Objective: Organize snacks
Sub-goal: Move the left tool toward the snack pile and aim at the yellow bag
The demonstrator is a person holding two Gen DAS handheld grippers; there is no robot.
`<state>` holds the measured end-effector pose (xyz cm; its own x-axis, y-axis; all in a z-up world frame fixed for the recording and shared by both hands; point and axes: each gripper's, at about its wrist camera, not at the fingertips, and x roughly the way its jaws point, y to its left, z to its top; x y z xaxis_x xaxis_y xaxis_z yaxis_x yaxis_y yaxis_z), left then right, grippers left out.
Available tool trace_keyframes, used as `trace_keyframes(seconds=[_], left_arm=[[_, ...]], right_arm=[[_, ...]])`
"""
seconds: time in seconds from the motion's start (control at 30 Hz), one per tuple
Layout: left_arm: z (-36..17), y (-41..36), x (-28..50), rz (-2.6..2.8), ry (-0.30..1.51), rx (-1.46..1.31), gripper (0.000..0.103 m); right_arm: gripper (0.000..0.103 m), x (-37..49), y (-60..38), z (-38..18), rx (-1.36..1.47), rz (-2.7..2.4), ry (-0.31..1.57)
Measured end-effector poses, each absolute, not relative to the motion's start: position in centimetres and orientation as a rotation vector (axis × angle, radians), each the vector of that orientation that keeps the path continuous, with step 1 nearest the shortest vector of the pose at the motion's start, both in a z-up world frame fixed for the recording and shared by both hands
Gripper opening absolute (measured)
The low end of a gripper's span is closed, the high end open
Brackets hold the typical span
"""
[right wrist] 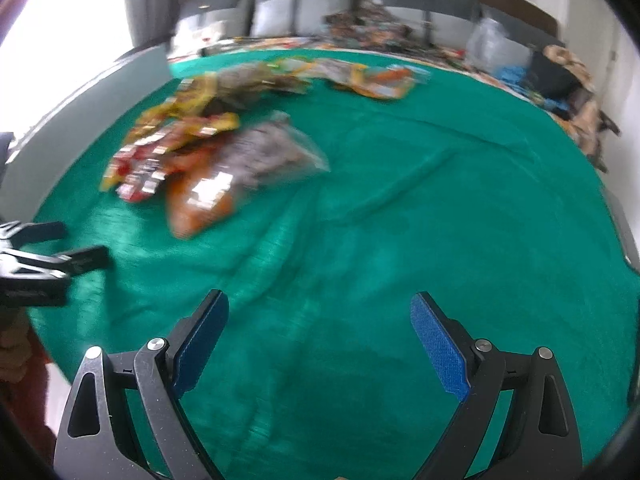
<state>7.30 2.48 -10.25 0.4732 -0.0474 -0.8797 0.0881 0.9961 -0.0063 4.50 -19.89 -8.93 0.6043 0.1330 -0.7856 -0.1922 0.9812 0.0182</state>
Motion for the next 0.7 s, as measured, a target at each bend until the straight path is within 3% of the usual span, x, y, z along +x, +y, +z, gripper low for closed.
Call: trace_keyframes(seconds=[0.3, 0.5, 0.7], left_arm=[[-10.3, 4.1, 7.0, -0.072, 1.114, 0.035, 0.103], [-10.4, 4.1, 7.0, -0.076, 1.111, 0.039, 0.103], [-10.4, 4.1, 6.8, -0.067, 1.102, 0.033, 0.103]], right_arm=[[0.094, 10.4, -12.9, -10.0, -0.281, 0.391, 0.955], [0.094, 15.6, -22.0, -10.2, -0.035, 0.014, 1.024], [0.094, 11.6, -28.0, -10.1, 0.069, -0.088, 0.982]])
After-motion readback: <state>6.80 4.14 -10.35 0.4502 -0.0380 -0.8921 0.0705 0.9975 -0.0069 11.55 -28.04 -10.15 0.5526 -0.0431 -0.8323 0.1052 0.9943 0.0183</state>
